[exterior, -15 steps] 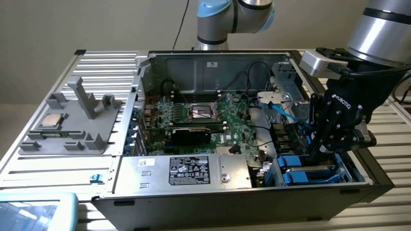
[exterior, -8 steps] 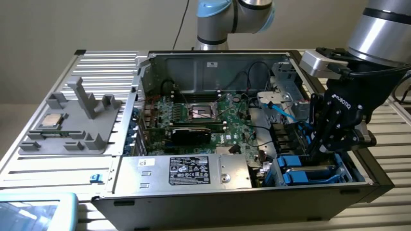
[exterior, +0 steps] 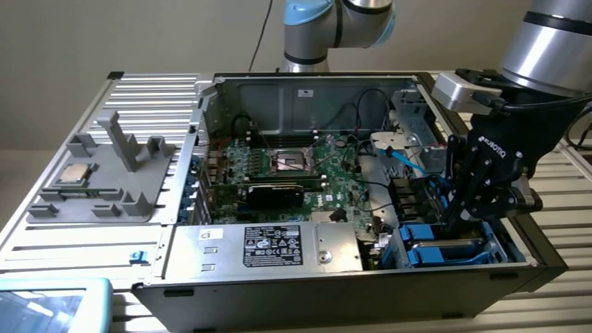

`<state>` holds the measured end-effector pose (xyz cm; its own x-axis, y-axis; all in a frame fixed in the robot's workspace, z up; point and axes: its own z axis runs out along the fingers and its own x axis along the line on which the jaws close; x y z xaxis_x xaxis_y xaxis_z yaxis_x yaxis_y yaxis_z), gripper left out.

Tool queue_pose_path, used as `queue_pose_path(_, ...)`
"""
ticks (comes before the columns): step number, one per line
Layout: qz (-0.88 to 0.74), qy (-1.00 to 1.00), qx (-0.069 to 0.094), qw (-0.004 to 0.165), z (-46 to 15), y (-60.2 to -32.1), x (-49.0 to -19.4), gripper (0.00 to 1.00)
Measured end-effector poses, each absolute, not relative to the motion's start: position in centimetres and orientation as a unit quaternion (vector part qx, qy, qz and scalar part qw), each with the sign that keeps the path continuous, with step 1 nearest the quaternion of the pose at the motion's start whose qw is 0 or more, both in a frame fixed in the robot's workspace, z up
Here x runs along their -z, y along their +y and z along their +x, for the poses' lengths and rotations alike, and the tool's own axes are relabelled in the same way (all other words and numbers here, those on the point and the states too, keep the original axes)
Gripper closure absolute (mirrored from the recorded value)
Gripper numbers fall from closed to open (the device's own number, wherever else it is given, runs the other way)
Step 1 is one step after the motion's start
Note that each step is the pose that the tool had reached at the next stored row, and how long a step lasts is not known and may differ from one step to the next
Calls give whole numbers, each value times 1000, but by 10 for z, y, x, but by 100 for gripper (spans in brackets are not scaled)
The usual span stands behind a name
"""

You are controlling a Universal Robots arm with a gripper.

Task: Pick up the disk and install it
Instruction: 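Insert the first disk wire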

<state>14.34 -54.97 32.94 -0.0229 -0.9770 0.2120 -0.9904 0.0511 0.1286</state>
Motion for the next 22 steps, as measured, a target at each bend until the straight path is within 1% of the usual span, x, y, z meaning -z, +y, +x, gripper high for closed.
queue_pose_path(9, 688, -715, -27, 121, 143, -550, -334, 83)
queue_pose_path(15, 689, -716, -20, 115, 143, -551, -335, 83)
queue_pose_path(22, 686, -718, -19, 115, 143, -553, -335, 83)
